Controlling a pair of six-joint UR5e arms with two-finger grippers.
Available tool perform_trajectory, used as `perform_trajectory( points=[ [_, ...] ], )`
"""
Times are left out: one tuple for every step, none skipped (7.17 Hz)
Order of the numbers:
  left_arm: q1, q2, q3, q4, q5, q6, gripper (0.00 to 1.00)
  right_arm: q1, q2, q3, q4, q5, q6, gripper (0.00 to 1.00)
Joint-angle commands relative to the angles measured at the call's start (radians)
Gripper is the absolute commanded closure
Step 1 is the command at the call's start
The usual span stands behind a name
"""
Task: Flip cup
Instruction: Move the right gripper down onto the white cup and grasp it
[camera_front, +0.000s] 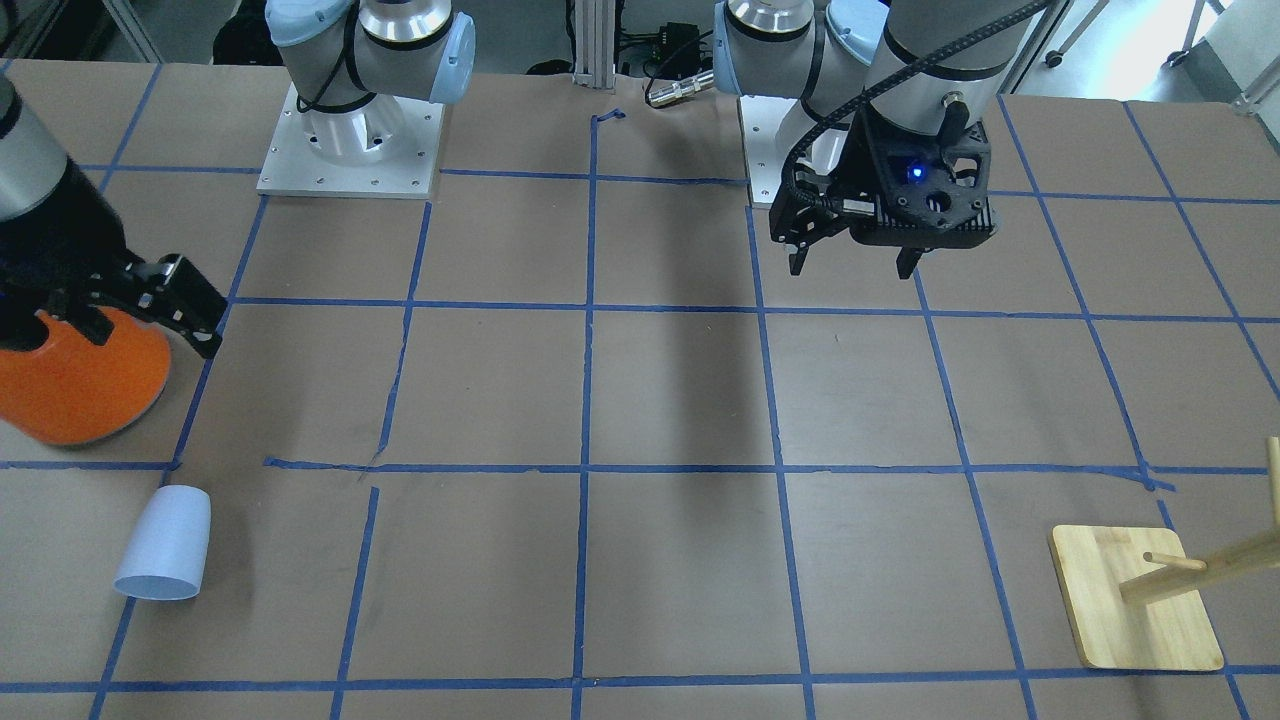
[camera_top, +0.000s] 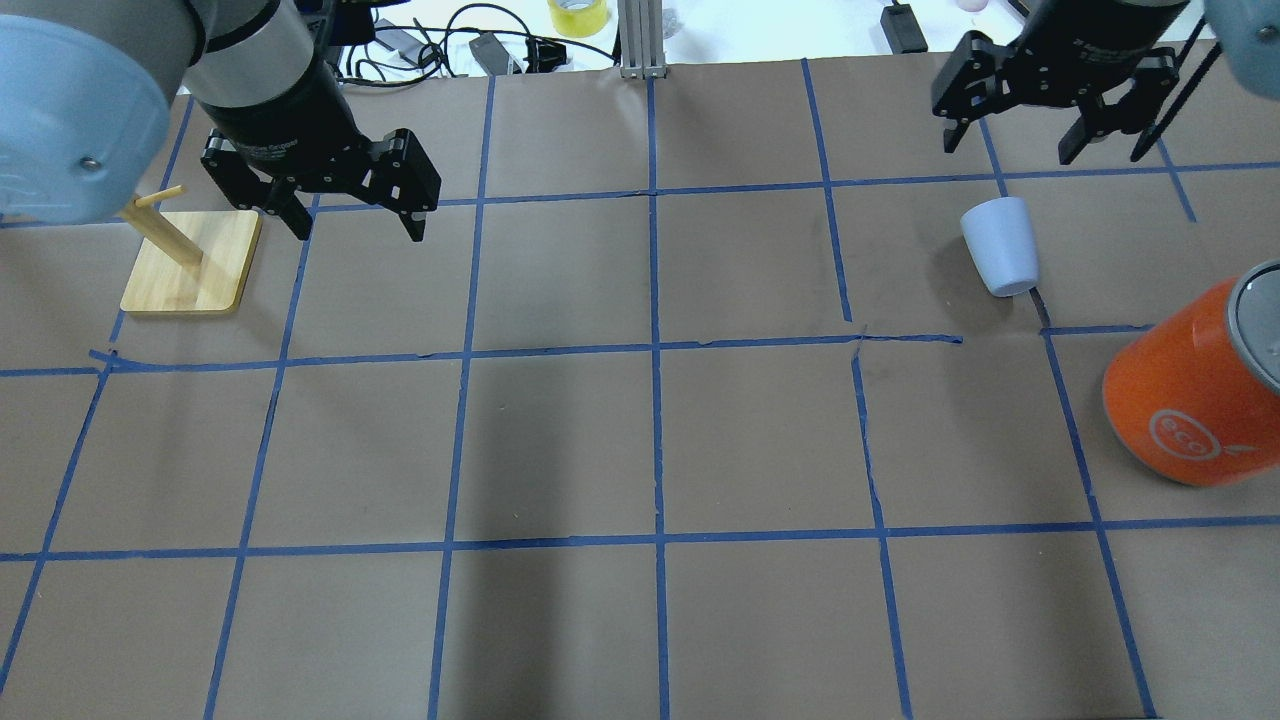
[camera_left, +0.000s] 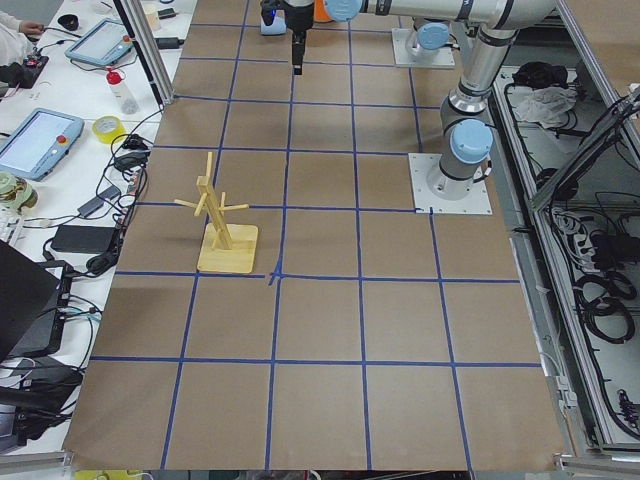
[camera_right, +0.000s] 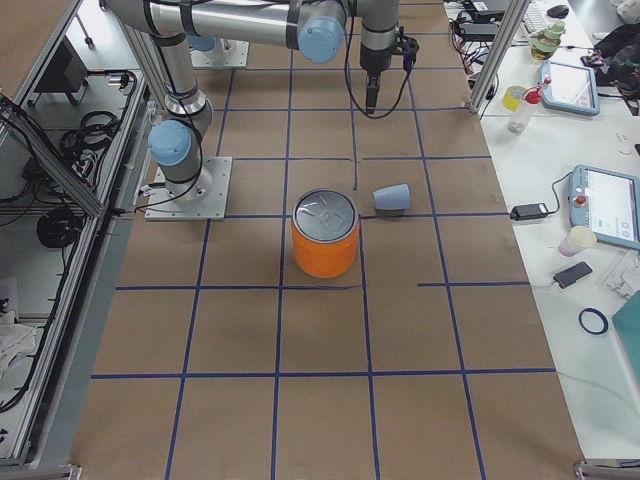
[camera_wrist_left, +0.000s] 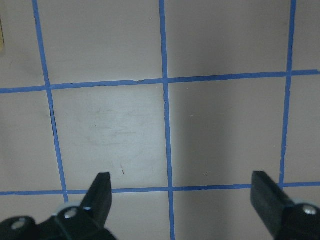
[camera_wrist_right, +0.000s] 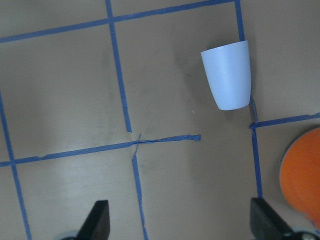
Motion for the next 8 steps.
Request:
perform_trajectory(
  points=[
    [0.0, 0.0, 0.0, 0.0, 0.0, 0.0, 0.0, -0.099, 0.144, 0.003, -0.084, 0.002, -0.209, 0.0],
    [0.0, 0.0, -0.002, 0.0, 0.0, 0.0, 0.0, -0.124, 0.21, 0.003, -0.135, -0.003, -0.277, 0.0],
    [0.0, 0.0, -0.002, 0.0, 0.0, 0.0, 0.0, -0.126, 0.269, 0.002, -0.181, 0.0, -0.317, 0.0],
    [0.0, -0.003, -0.002, 0.0, 0.0, -0.002, 0.0, -0.126, 0.32, 0.003, -0.217, 0.003, -0.325, 0.0],
    [0.0, -0.003, -0.002, 0.0, 0.0, 0.0, 0.0, -0.126, 0.35, 0.002, -0.224, 0.003, -0.327, 0.01],
    [0.0, -0.003, -0.002, 0.0, 0.0, 0.0, 0.0, -0.124, 0.389, 0.008, -0.267, 0.003, -0.328, 0.02],
    [0.0, -0.005, -0.002, 0.0, 0.0, -0.002, 0.0, -0.124, 0.424, 0.008, -0.302, 0.003, -0.328, 0.02],
    [0.0, -0.005, -0.002, 0.0, 0.0, -0.002, 0.0, -0.12, 0.45, 0.008, -0.313, 0.003, -0.327, 0.02]
  ],
)
